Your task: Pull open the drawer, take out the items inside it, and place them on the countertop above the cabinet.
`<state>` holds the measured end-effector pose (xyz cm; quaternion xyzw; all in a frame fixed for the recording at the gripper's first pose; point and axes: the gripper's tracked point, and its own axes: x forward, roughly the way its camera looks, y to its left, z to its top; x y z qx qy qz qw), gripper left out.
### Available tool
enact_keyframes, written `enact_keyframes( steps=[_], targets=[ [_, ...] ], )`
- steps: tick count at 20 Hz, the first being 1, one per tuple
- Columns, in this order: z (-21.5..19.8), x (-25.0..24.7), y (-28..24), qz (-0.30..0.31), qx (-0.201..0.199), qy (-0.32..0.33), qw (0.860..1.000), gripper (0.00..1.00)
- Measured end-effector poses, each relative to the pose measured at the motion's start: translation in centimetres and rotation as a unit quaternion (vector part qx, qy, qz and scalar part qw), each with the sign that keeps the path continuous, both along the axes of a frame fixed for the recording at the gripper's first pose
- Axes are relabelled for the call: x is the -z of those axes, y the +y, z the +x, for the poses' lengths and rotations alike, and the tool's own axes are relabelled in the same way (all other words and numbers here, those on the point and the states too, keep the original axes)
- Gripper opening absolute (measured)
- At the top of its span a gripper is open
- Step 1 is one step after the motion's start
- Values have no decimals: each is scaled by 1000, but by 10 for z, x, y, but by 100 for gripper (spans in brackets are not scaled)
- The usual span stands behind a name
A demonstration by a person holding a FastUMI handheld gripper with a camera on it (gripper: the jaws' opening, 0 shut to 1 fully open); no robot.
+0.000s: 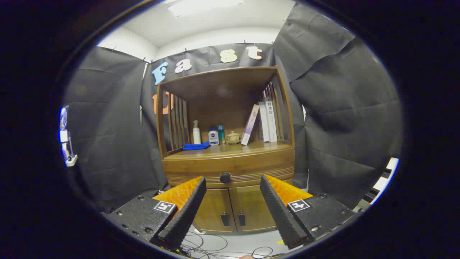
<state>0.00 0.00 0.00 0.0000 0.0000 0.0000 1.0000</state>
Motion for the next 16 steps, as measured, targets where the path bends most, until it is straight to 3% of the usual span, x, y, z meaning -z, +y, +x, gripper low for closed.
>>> enact_keyframes(
  steps=[16],
  targets=[
    [0, -4, -2, 20, -18, -3, 1000, 99]
  ],
)
